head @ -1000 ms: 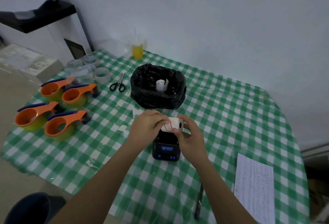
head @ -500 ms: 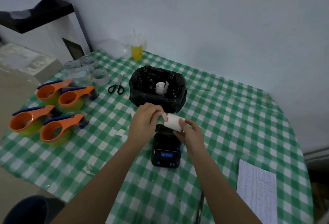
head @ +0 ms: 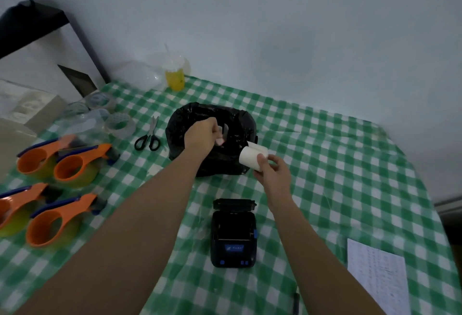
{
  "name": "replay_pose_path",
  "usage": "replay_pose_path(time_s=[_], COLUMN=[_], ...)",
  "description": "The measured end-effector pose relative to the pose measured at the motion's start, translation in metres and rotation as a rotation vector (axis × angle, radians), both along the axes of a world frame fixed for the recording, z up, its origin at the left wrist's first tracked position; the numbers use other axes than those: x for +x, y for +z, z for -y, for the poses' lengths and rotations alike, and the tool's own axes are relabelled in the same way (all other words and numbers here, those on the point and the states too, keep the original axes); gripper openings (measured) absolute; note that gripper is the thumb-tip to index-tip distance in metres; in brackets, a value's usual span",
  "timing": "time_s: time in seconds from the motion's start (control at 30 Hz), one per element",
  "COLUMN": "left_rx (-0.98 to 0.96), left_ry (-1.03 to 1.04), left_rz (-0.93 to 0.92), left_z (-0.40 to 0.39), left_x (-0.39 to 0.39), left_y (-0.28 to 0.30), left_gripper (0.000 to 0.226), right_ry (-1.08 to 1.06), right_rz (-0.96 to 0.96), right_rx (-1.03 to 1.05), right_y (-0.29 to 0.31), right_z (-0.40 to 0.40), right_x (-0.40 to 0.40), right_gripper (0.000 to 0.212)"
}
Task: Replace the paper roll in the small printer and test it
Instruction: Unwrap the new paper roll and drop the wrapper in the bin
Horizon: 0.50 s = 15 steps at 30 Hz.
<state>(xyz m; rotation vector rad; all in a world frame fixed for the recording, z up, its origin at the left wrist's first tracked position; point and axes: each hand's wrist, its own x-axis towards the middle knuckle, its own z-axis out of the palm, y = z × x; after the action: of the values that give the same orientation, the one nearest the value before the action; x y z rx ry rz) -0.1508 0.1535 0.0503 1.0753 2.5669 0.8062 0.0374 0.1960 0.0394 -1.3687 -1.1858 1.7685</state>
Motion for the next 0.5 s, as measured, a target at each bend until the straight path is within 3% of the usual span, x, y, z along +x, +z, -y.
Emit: replay_pose_path(time_s=[0.17,0.27,0.37,0.5], left_rx=[-0.2,-0.085,0.128,0.161], left_ry=[-0.047,-0.105,-0.131,-0.249], left_rz=[-0.133,-0.107,0.137,0.497], left_z=[-0.009,-0.007,0.001,0.023], left_x=[-0.009,0.001,0.023,0.06], left_y=[-0.009,-0.01,0.0,0.009], left_gripper=[0.014,0.022,0.026,0.031], right_ry=[-0.015,-0.032,-0.053,-0.045], right_rz=[-0.027,-0.07,-0.142,-0.239], right_rx=[-0.02,-0.071,-0.166,-0.301], right_y=[-0.005,-0.006,-0.004,0.0], right_z=[-0.003,-0.002,-0.001,0.003], right_x=[-0.004,-0.002,0.002,0.011], right_gripper=[0.024,0.016,0.01,0.016])
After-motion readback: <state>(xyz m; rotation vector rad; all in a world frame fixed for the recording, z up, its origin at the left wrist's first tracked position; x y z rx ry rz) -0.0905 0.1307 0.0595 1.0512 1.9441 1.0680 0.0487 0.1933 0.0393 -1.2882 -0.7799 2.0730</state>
